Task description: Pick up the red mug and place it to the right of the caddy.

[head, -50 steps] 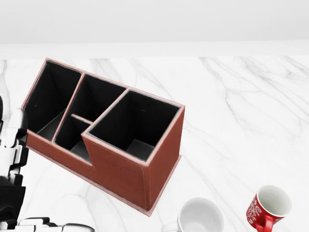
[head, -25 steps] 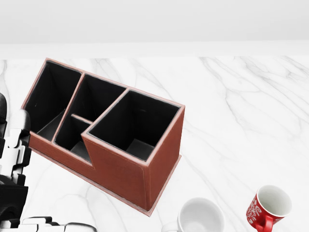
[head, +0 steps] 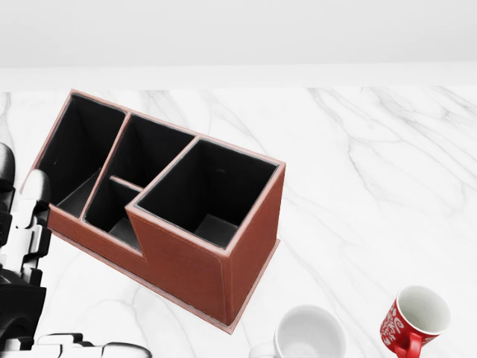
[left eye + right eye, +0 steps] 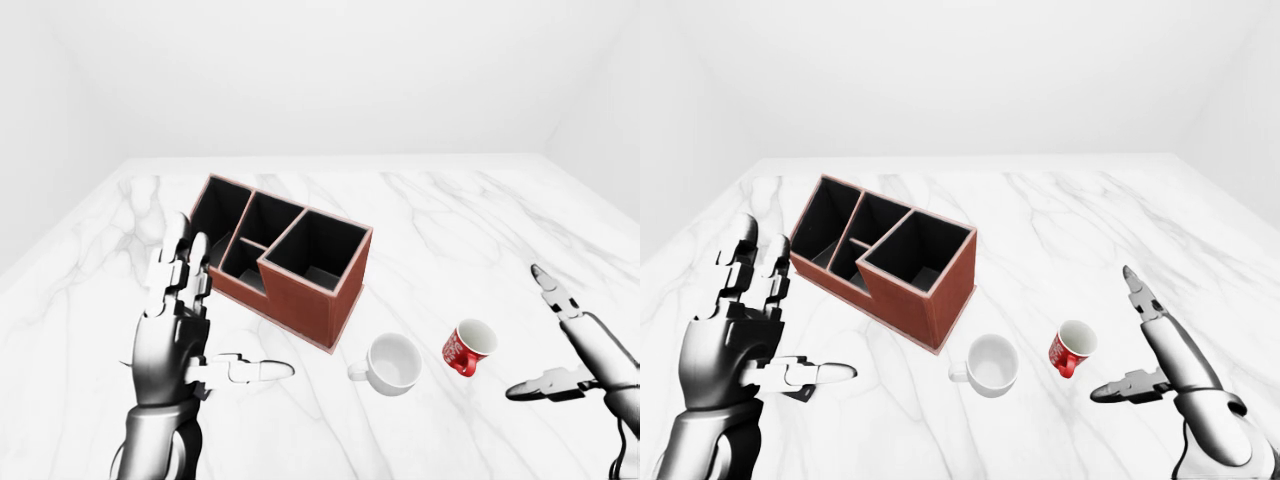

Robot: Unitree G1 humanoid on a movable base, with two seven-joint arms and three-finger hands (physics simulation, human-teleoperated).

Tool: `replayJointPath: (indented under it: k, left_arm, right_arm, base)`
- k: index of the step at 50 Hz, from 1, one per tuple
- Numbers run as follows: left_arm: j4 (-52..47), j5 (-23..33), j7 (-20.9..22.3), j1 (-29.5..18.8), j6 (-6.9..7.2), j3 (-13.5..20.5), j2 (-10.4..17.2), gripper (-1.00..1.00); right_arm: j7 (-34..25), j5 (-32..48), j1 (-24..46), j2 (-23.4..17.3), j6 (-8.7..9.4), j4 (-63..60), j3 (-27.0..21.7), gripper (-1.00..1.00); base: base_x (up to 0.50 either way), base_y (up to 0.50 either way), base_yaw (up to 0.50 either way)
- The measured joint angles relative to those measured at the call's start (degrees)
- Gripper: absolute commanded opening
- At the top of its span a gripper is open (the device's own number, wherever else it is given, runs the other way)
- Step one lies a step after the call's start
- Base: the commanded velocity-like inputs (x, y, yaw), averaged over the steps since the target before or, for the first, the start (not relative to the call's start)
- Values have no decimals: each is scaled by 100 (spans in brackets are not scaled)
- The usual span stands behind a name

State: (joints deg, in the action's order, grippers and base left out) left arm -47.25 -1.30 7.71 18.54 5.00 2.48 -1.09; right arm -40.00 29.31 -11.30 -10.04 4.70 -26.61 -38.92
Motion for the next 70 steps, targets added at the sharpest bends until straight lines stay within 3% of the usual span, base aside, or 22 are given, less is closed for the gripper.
replayJointPath:
  k: [41,70]
  left_arm:
    - [74,0,-7,-41,0,14,8,100]
    - [114,4,-2,-54,0,29,4,100]
  right_arm:
    - [0,717,569,-1029,-646,2201,583,100]
    - [0,1273,1085,-1582,-879,3104,1007,100]
  base:
    - [0,0,0]
    - [0,0,0]
